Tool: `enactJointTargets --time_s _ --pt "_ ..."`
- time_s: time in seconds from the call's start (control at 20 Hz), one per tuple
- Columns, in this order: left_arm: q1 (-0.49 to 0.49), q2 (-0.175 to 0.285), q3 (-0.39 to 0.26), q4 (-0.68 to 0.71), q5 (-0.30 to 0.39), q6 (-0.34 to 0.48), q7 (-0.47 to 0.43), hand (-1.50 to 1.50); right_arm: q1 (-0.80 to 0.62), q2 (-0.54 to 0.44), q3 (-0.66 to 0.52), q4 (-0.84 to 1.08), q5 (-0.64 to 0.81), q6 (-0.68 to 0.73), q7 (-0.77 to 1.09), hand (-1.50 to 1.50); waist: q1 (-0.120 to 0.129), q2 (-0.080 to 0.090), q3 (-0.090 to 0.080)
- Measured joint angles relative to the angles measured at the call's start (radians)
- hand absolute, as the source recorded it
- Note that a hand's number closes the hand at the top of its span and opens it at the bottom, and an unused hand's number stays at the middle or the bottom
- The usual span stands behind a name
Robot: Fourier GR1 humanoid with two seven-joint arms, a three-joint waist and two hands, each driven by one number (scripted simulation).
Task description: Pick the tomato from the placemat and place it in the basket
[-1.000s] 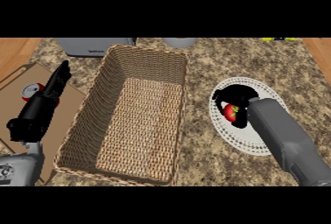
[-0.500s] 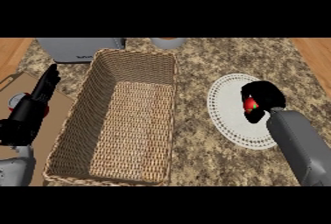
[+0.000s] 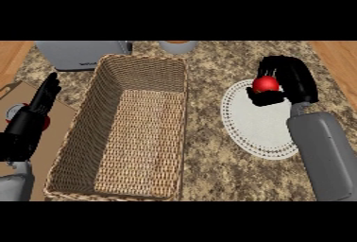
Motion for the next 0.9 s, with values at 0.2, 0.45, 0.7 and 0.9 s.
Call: enactJointTargets --time_s 0.2,0.45,0.7,0.9 --pt "0.002 -0.005 -0.007 -0.002 -0.003 -0.002 -0.009 0.0 -0.018 0.035 -0.003 -0.245 -0.081 0.076 0.091 1.5 0.01 0.003 -0.001" --pt "-0.011 -0.009 -0.015 -0.014 -0.003 -0.009 -0.007 0.0 -0.091 0.067 0.019 -0.521 -0.164 0.236 0.319 1.5 0.033 0.011 0.0" --pt "-0.034 -0.016 -0.027 -0.004 -0.008 -0.016 -0.005 0.0 -0.255 0.14 0.061 -0.64 -0.217 0.355 0.602 1.5 0.057 0.019 0.0" --pt "-0.052 -0.031 -0.043 0.009 -0.025 -0.01 -0.011 0.0 -0.421 0.204 0.105 -0.616 -0.234 0.388 0.797 1.5 0.071 0.024 0.0"
